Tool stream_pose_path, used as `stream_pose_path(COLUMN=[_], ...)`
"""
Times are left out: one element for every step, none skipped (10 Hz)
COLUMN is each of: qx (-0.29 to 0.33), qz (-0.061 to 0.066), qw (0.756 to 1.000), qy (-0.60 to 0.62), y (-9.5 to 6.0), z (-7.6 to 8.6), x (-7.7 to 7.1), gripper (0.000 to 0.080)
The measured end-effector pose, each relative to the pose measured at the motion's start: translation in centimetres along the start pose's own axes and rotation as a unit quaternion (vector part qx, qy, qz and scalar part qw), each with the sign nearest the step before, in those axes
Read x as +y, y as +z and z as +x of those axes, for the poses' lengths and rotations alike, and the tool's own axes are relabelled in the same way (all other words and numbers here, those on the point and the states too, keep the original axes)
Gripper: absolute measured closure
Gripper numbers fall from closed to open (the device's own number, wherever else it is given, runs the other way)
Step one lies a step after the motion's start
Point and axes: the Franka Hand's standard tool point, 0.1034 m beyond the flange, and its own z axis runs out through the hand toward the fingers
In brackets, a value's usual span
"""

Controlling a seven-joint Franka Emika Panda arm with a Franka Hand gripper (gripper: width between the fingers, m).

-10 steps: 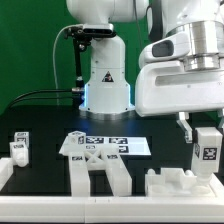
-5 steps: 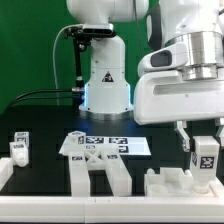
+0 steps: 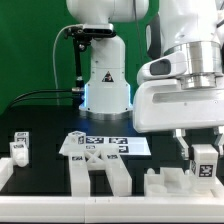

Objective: Assemble chair

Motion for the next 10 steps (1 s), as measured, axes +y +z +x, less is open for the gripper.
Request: stream_pose_path(qx=[0.01,0.017,0.019,0.019,0.015,-0.002,-0.009,-0.05,-0.101,-0.13], qz=[-0.002,-0.003,-0.003,-0.003,-0.003,-0.002,0.0,0.004,0.01,0.012], qw=[1.0,1.0,1.0,1.0,1.0,1.0,1.0,0.999,0.995,0.991], qy=[-0.002,-0.003,-0.004,-0.004,-0.004,-0.003,0.004,0.016,0.023,0.026], y=[0.0,0.1,0.1,0.1,0.1,0.2,0.1,0.4,0.4,0.3], z=[0.1,0.1,0.1,0.1,0.0,0.0,1.1,0.8,0.9,1.2], x=[-0.1,-0.1,0.0,0.0,0.0,0.0,0.6,0.3,-0.3,-0.5], gripper=[0.0514,0.0514,0.0514,0.0486,0.0486,0.031,0.0185,0.0161,0.0161,0.0152])
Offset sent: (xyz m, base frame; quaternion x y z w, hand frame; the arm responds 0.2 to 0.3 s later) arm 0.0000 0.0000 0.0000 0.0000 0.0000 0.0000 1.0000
